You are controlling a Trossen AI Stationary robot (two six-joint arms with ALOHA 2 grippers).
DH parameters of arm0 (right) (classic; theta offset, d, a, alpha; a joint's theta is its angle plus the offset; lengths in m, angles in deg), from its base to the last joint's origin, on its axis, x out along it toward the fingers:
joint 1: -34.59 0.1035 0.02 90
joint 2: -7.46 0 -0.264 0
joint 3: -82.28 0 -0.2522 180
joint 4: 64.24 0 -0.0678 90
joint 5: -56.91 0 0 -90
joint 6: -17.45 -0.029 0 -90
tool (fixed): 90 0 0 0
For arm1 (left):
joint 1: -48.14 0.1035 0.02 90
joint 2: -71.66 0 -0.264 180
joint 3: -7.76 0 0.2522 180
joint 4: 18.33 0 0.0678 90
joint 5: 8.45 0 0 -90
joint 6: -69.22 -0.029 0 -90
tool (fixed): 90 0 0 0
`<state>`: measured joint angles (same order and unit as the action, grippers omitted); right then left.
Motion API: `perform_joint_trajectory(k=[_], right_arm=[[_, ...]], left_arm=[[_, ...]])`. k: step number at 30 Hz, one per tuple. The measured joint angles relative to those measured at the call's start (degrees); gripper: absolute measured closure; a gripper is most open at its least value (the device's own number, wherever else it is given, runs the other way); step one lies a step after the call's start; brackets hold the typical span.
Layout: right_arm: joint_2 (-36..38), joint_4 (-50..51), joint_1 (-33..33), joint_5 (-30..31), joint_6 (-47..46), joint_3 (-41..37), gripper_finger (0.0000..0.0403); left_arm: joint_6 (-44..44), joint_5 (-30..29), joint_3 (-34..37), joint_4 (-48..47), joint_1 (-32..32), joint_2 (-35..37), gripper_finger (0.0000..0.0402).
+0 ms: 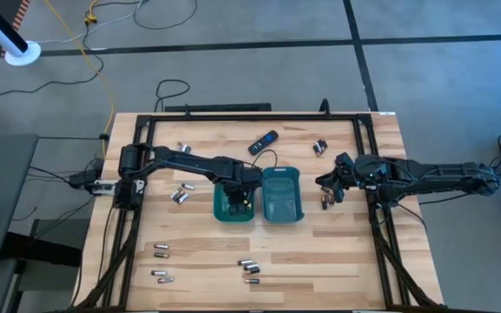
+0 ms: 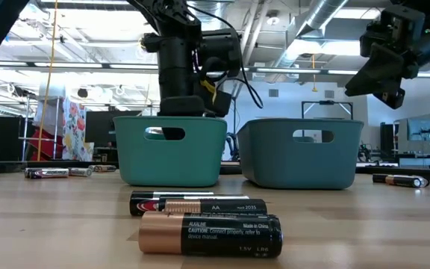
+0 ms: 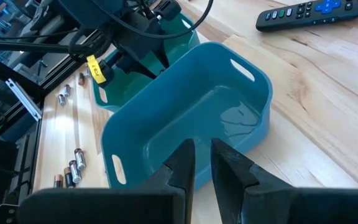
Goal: Sort batteries
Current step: Put the silver and black battery into the green bin
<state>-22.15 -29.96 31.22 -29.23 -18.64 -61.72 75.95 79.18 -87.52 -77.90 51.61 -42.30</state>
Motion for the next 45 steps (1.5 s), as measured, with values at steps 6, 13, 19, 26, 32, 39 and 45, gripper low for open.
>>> perform_joint_trajectory(k=[6,13,19,26,32,39,45], right_arm=[[-0.02,0.01,-0.02,0.02,0.02,0.00,0.0332],[0.00,0.00,-0.02,0.02,0.00,0.00,0.0332],[-0.02,0.00,-0.02,0.02,-0.96,0.00,0.0332],[-0.02,-0.16,-0.17,0.03,-1.96,0.00,0.0332],[-0.01,-0.21,-0.52,0.04,-2.69,0.00,0.0332],[-0.01,-0.15,-1.72,0.09,-3.52,0.00,0.0332],[0.00,-0.04,-1.75,0.09,-3.50,0.00,0.0332]], left_arm=[[-0.93,0.00,-3.72,-2.64,0.10,0.00,0.0276],[-1.78,0.00,-8.07,-10.38,1.40,0.02,0.0276],[-1.27,0.00,-8.74,-16.20,2.72,0.81,0.0279],[-1.66,0.04,-8.61,-15.19,4.18,5.26,0.0289],[-3.28,-1.27,-7.76,-14.87,6.79,11.14,0.0290],[-1.86,-4.09,0.03,-11.99,12.51,21.45,0.0291],[3.67,-4.75,11.01,-4.77,19.24,31.88,0.0291]])
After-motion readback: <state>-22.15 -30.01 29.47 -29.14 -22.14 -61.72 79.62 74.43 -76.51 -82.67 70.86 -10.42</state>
